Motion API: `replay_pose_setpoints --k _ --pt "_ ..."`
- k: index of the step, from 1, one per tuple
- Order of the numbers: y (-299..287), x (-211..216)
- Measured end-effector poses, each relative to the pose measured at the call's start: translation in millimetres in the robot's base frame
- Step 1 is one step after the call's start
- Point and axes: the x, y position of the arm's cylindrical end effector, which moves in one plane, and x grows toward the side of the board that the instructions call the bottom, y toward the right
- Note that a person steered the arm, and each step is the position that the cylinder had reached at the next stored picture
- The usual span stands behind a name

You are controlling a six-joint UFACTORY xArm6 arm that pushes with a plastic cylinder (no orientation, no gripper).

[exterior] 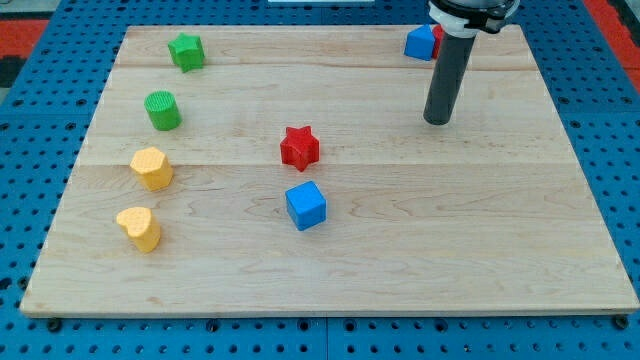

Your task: Move the red star into the blue triangle

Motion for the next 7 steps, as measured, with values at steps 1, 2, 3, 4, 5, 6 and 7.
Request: replay_pose_setpoints --k 1,2,3,4,5,6,7 --pt "0 3" --pt "2 6" --pt "12 45" --pt "-35 77" --pt "-123 56" --pt "-153 47" --pt "-174 78"
